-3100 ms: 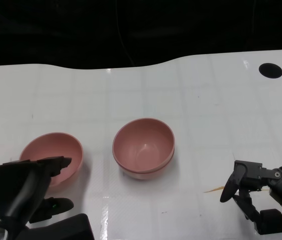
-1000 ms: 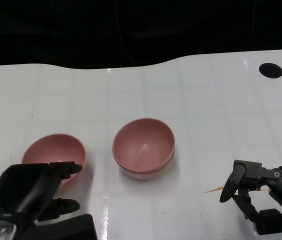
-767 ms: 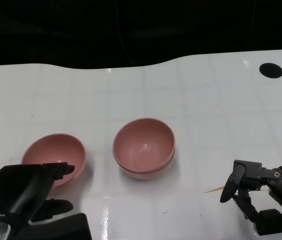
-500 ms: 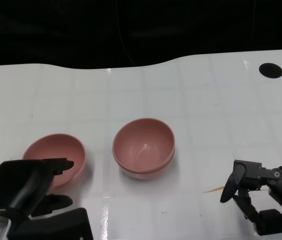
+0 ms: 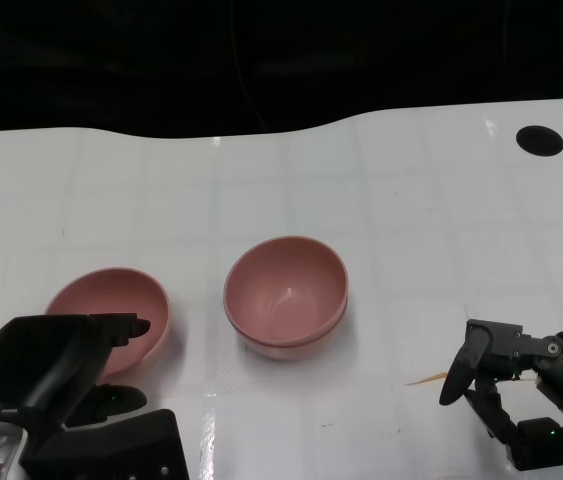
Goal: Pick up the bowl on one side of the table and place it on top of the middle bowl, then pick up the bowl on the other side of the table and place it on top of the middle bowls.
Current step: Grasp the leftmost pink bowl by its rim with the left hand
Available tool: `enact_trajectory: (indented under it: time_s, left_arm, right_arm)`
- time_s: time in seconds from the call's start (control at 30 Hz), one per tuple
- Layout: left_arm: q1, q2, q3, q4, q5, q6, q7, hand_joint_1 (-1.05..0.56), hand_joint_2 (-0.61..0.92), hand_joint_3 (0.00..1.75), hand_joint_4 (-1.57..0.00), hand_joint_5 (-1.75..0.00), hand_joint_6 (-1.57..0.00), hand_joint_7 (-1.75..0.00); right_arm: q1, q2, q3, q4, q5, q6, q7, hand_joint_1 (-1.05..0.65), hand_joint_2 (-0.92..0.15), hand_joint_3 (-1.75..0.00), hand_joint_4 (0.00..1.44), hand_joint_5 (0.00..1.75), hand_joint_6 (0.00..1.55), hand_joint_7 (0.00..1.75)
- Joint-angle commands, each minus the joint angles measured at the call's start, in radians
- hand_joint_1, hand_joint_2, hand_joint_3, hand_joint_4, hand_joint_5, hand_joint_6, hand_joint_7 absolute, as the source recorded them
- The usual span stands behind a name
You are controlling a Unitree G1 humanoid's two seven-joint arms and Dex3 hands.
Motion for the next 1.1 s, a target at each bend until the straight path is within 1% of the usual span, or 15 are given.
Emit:
enact_trajectory:
  time_s: [0.03, 0.2, 0.5, 0.9, 1.1]
  left_arm:
    - [-0.012, 0.013, -0.001, 0.023, -0.008, -0.005, 0.021, -0.68, 0.90, 0.00, -0.77, -0.01, -0.82, -0.01]
    - [-0.027, 0.011, -0.009, 0.056, -0.013, -0.004, 0.021, -0.66, 0.91, 0.00, -0.76, 0.00, -0.81, 0.00]
    - [-0.061, 0.012, -0.025, 0.140, -0.032, -0.029, 0.048, -0.62, 0.89, 0.00, -0.79, -0.01, -0.82, 0.00]
    - [-0.088, 0.018, -0.049, 0.200, -0.039, -0.048, 0.063, -0.56, 0.88, 0.00, -0.81, -0.01, -0.83, 0.00]
    - [-0.097, 0.022, -0.060, 0.215, -0.037, -0.059, 0.056, -0.46, 0.92, 0.02, -0.86, -0.02, -0.89, -0.02]
  right_arm:
    - [0.002, -0.014, -0.006, -0.006, -0.002, -0.004, -0.012, -0.15, -0.60, -1.08, 0.89, 1.75, 0.68, 1.72]
    - [0.002, -0.016, -0.004, -0.006, -0.004, -0.005, -0.014, -0.15, -0.60, -1.08, 0.89, 1.75, 0.68, 1.72]
    - [0.008, -0.012, -0.003, -0.012, 0.003, -0.001, -0.015, -0.15, -0.59, -1.08, 0.89, 1.75, 0.68, 1.71]
    - [0.003, -0.011, -0.002, -0.001, 0.005, -0.008, -0.015, -0.16, -0.59, -1.08, 0.89, 1.75, 0.68, 1.71]
    - [0.010, -0.015, -0.003, -0.018, 0.007, 0.007, -0.015, -0.15, -0.58, -1.10, 0.90, 1.75, 0.69, 1.71]
